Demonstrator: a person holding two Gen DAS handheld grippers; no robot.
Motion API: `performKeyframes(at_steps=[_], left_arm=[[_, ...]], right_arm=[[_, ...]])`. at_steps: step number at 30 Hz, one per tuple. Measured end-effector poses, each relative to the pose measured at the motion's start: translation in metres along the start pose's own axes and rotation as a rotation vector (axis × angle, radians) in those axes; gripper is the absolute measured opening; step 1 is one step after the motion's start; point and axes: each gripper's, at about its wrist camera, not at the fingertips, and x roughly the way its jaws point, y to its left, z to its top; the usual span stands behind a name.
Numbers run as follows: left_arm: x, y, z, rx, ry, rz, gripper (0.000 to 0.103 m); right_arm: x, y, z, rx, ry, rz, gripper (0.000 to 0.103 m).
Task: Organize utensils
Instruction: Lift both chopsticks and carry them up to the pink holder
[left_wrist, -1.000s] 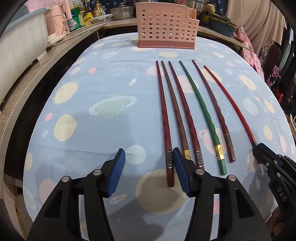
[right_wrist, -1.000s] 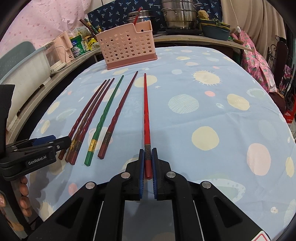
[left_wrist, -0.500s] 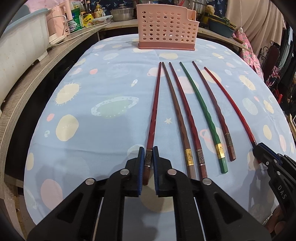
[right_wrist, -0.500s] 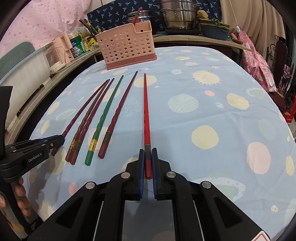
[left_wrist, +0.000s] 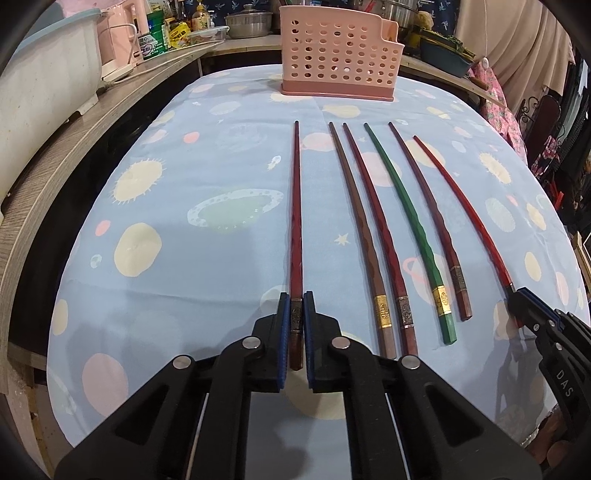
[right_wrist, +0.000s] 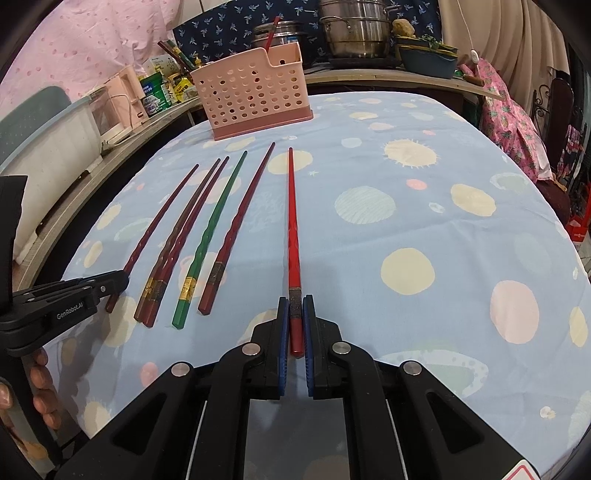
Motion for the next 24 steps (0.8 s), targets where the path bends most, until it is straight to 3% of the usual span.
performKeyframes(at_steps=[24], left_arm=[[-0.041, 0.012, 0.032, -0.04, -0.073, -0.035, 0.007]], right_arm=[[-0.044, -0.001, 0.046, 0.021, -0.136, 0.032, 0.007]])
